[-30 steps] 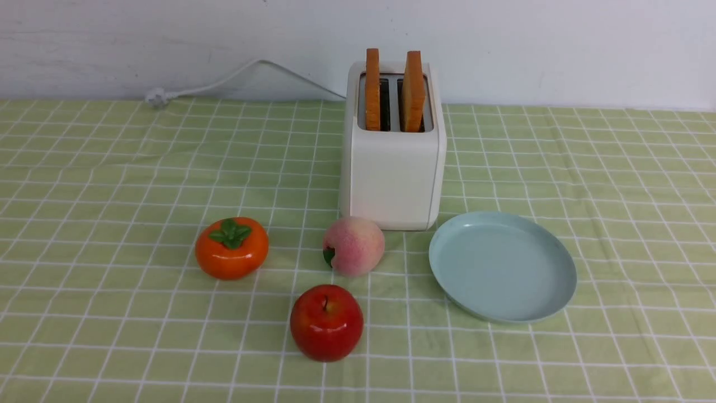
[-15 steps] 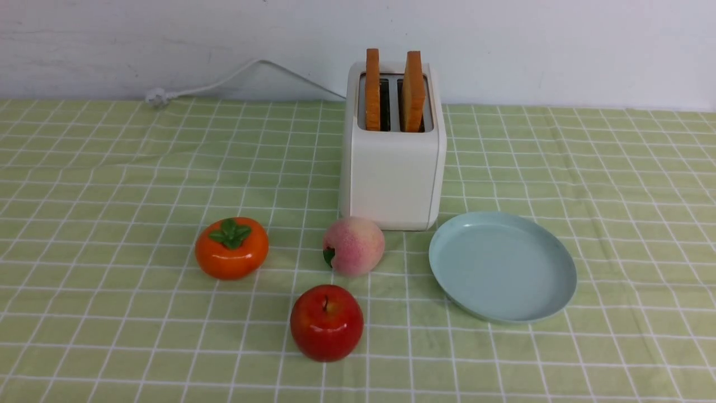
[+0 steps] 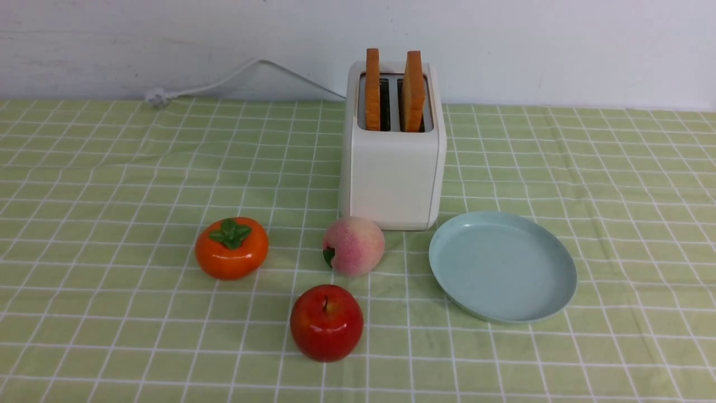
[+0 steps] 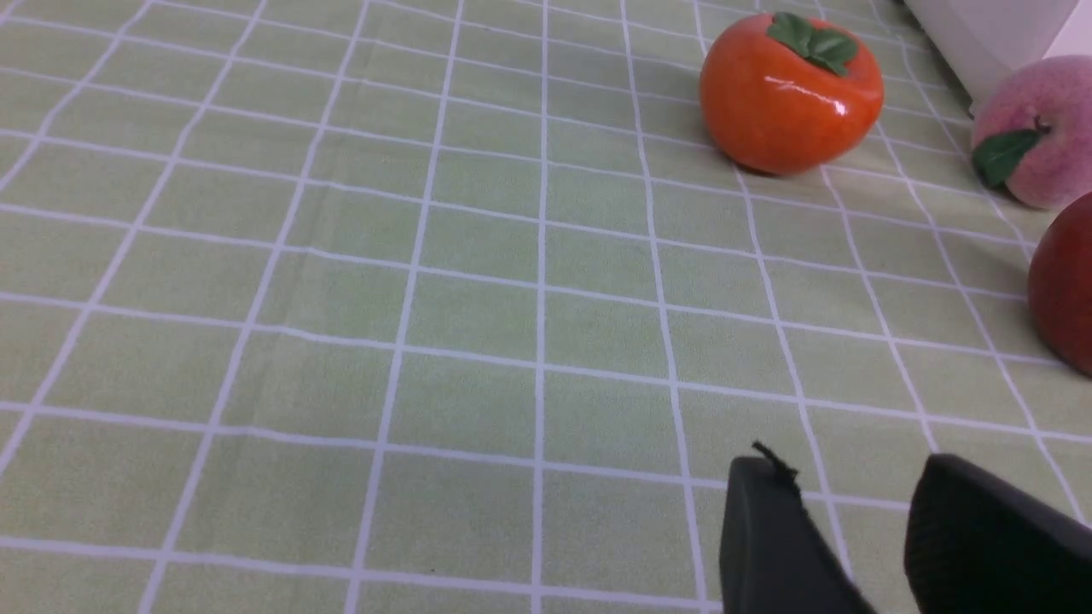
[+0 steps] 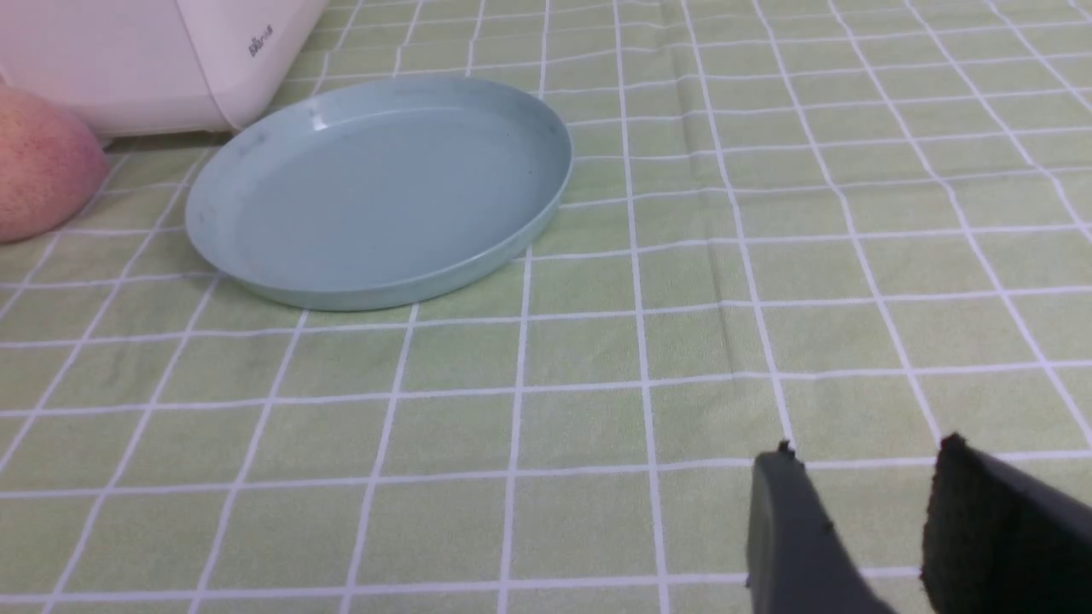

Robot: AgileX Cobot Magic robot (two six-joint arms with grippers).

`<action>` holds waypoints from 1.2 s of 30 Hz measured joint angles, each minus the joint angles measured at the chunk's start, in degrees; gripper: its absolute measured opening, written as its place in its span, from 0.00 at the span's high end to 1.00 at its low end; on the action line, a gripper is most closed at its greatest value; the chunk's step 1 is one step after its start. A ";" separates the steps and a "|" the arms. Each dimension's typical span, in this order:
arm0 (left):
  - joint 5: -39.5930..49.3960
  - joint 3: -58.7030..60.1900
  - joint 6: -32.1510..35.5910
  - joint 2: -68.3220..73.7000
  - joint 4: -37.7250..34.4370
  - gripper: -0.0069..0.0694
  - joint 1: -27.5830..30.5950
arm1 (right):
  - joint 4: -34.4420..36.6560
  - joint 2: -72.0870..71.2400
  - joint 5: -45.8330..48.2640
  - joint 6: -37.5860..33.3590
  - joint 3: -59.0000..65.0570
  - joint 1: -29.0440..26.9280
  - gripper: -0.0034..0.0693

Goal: Take toasted bread from bread machine on green coffee tablecloth place on plate.
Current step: 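Reach for a toast slice standing in the toaster with the left gripper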

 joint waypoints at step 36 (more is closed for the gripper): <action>-27.33 0.00 -0.20 0.00 -48.50 0.60 0.00 | 0.52 0.00 -4.97 0.45 0.54 0.00 0.62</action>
